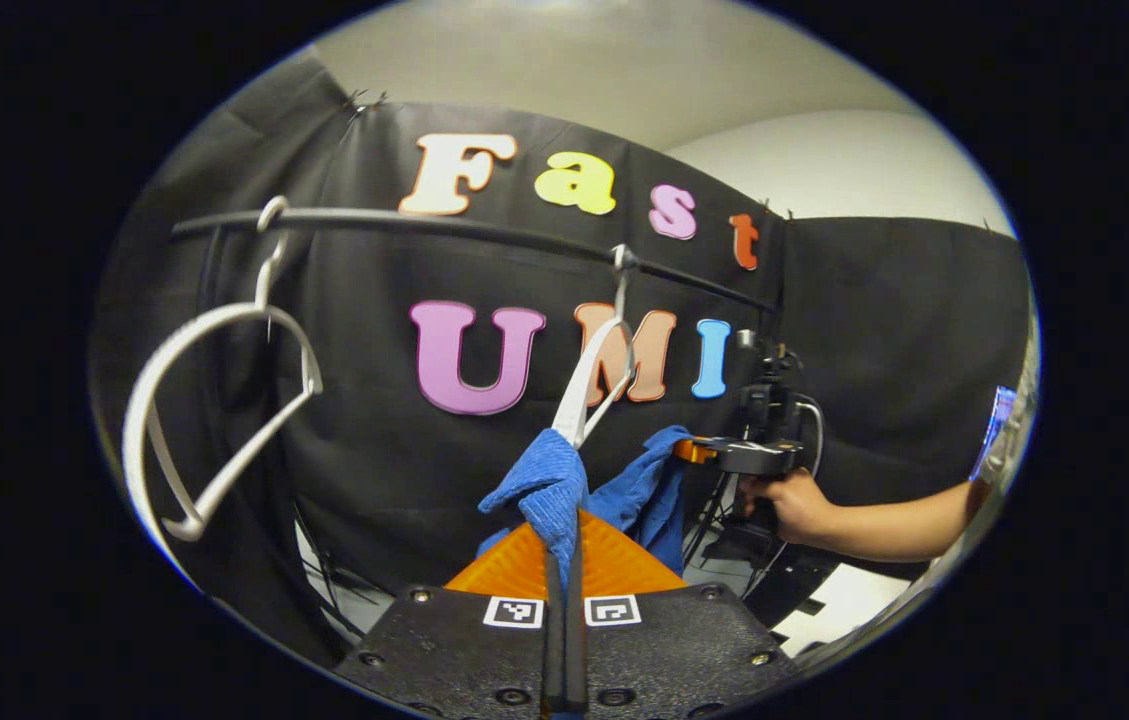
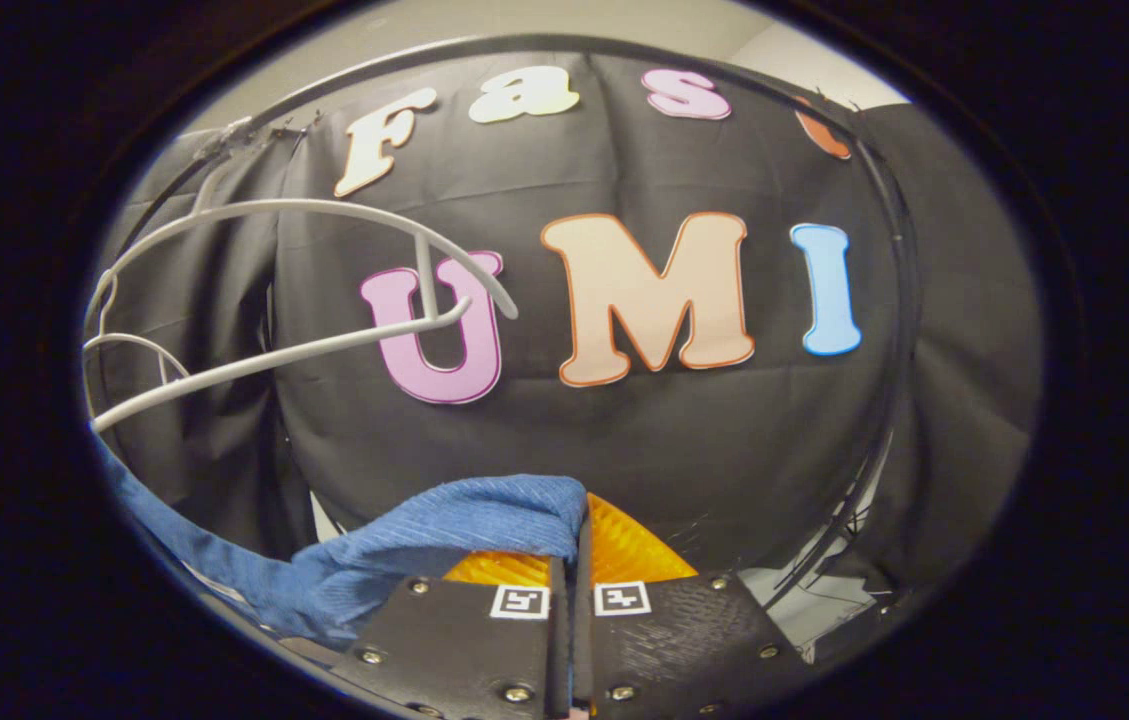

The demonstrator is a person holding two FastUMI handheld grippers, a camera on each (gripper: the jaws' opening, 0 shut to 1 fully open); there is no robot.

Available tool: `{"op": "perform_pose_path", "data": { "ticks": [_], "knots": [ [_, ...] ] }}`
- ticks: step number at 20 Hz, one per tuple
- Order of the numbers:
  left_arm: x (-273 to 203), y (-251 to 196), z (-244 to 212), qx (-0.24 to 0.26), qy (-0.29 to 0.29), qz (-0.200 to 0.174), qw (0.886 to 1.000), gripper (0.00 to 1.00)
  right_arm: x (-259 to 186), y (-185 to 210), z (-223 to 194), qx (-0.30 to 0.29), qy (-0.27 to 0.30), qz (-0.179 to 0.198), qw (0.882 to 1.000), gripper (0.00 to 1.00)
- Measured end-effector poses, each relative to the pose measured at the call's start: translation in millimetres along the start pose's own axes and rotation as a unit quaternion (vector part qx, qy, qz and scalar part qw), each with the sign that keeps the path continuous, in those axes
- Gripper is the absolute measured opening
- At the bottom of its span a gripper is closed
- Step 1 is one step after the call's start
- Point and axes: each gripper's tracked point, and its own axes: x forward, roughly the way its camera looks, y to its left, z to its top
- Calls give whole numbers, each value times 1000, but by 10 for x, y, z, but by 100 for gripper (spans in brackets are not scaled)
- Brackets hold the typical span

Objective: Grasp the clothes on the hanger with both hands and then place them into the laundry hamper below.

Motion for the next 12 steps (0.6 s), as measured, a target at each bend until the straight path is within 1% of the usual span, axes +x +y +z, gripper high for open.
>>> {"op": "perform_pose_path", "data": {
  "ticks": [1,2,3,5,7,12],
  "knots": [
    [41,67,-99,13,7,16,1000,1,-18,-1,24,3,-1,-2,1000,2],
    [60,121,-161,23,3,26,999,0,-29,-6,33,5,0,-1,1000,7],
    [73,129,-271,20,12,29,999,1,-52,-29,43,4,0,-4,1000,2],
    [98,92,-590,16,44,29,998,1,-235,-74,-9,-3,7,-2,1000,2],
    [139,96,-770,19,65,36,997,1,-425,-131,-70,-12,11,-2,1000,2],
    [332,20,-766,53,61,48,996,1,-536,-229,-189,-5,23,-1,1000,2]
  ]
}}
